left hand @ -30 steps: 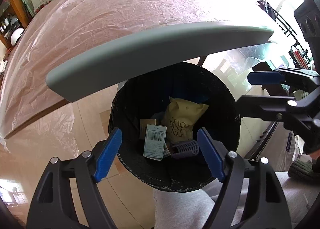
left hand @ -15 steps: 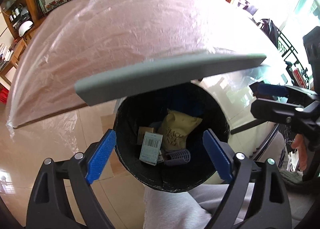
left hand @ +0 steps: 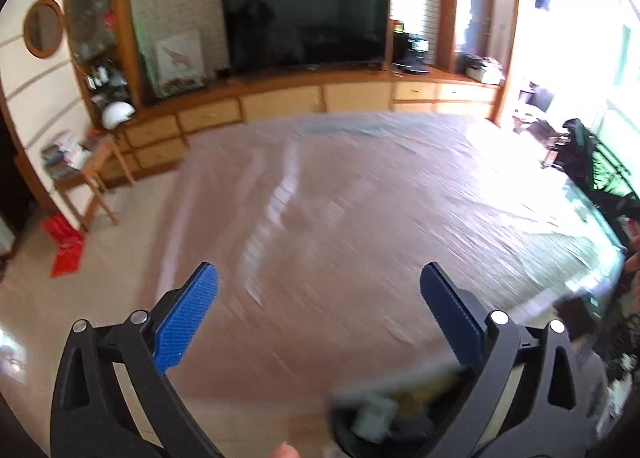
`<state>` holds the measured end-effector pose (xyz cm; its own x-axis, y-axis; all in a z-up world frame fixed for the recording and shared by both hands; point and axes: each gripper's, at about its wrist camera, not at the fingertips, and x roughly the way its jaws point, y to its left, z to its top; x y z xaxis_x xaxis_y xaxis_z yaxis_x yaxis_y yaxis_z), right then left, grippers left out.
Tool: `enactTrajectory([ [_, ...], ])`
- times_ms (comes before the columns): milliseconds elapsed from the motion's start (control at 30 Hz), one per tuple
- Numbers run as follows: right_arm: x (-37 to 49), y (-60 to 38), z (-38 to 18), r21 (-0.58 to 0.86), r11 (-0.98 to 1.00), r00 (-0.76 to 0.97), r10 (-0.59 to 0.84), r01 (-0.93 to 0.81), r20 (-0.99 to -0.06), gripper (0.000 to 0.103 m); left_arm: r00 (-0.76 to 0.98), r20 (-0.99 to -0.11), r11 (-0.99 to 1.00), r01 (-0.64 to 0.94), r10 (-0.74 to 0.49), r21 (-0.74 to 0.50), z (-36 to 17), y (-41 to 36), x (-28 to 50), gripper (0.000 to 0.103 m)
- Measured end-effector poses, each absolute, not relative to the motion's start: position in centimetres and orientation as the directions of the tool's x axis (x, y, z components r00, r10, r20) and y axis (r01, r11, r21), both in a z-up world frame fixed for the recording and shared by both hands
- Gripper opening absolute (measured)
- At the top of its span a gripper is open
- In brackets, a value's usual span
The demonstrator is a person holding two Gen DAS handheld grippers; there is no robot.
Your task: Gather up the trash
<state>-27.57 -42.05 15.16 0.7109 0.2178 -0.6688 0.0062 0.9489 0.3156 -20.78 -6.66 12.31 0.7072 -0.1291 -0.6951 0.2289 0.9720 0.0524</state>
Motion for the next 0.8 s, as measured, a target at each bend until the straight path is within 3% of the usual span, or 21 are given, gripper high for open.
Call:
enactTrajectory([
  [100, -22.4, -44.5, 14.8, 0.302, 0.952, 0.721, 0.174, 0.052, -0.671, 0.099, 0.699, -0.707, 0.978, 0.201, -0.107, 0.05, 11.7, -5.4, -15.5, 0.101],
  [233, -15.8, -47.7, 11.5, 0.304, 0.942, 0.683, 0.127, 0.144, -0.719, 0.099, 0.637, -0.755, 0.984, 0.165, -0.155, -0.062, 9.2, -3.3, -8.5, 0.101],
  [333, -12.4, -48.7, 8.5, 0.207, 0.967, 0.642, 0.063, 0.151, -0.764, 0.099, 0.599, -0.784, 0.987, 0.108, -0.162, -0.122, 6.8, -2.0, -3.7, 0.101],
  [633, -6.9, -49.9, 4.3, 0.141, 0.979, 0.593, 0.027, 0.147, -0.805, 0.099, 0.565, -0.823, 0.997, 0.059, -0.067, -0.041, 2.9, -2.3, 3.3, 0.101],
  [800, -9.1, -48.5, 4.8, 0.139, 0.986, 0.618, 0.052, 0.093, -0.784, 0.099, 0.57, -0.819, 0.998, 0.046, -0.069, -0.053, 2.6, -1.5, 1.7, 0.101],
])
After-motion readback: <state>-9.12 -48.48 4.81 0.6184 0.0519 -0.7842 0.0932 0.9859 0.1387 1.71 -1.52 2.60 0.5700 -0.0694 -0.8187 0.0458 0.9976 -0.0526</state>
